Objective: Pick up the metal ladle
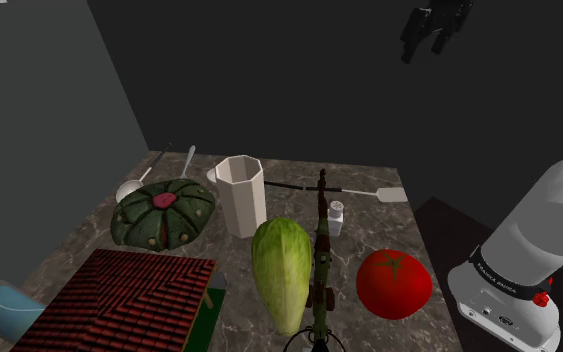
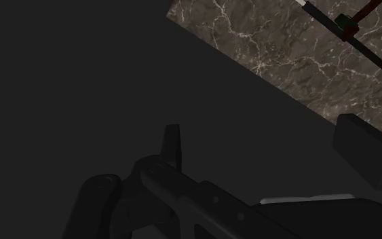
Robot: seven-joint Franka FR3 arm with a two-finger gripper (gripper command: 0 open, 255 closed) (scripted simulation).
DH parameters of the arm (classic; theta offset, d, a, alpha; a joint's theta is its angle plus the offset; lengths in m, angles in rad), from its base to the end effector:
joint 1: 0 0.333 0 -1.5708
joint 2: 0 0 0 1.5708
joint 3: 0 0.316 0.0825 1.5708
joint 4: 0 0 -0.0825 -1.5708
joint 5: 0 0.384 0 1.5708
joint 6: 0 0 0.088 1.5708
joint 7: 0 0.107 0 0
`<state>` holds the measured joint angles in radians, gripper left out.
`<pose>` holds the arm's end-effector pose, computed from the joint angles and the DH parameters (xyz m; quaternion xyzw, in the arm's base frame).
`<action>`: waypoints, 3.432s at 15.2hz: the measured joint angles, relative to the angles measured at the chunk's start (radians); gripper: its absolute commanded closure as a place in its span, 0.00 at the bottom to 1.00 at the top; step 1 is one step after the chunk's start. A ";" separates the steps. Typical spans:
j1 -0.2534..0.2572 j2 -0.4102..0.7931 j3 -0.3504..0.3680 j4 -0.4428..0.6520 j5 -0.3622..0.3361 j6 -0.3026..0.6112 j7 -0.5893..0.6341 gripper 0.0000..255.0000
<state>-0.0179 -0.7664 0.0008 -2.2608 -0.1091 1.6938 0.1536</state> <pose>0.3240 -0.0158 0.6426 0.9900 -0.0835 0.1029 0.0479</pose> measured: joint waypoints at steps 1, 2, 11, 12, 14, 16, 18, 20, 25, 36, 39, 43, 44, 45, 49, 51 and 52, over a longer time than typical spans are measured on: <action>0.000 0.000 0.000 0.000 0.000 0.000 0.000 0.00; 0.004 0.012 0.001 0.000 0.000 0.009 -0.006 0.00; 0.075 0.277 0.038 0.063 0.007 0.152 -0.084 0.00; 0.083 0.309 0.044 0.076 0.008 0.164 -0.092 0.00; 0.099 0.363 0.059 0.075 0.008 0.204 -0.104 0.00; 0.114 0.432 0.074 0.108 0.006 0.226 -0.118 0.00; 0.124 0.497 0.081 0.125 0.001 0.261 -0.142 0.00; 0.140 0.562 0.099 0.153 -0.003 0.282 -0.150 0.00; 0.178 0.715 0.141 0.245 -0.020 0.304 -0.176 0.00; 0.264 1.070 0.209 0.464 -0.099 0.347 -0.243 0.00; 0.291 1.157 0.223 0.524 -0.123 0.348 -0.264 0.00; 0.320 1.237 0.233 0.567 -0.147 0.362 -0.274 0.00; 0.322 1.246 0.233 0.568 -0.150 0.369 -0.272 0.00; 0.323 1.254 0.232 0.569 -0.153 0.376 -0.272 0.00; 0.327 1.290 0.226 0.568 -0.164 0.410 -0.264 0.00; 0.328 1.293 0.226 0.563 -0.166 0.418 -0.261 1.00; 0.328 1.293 0.226 0.562 -0.166 0.419 -0.261 1.00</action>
<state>0.3102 0.5268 0.2267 -1.6986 -0.2749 2.1132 -0.1070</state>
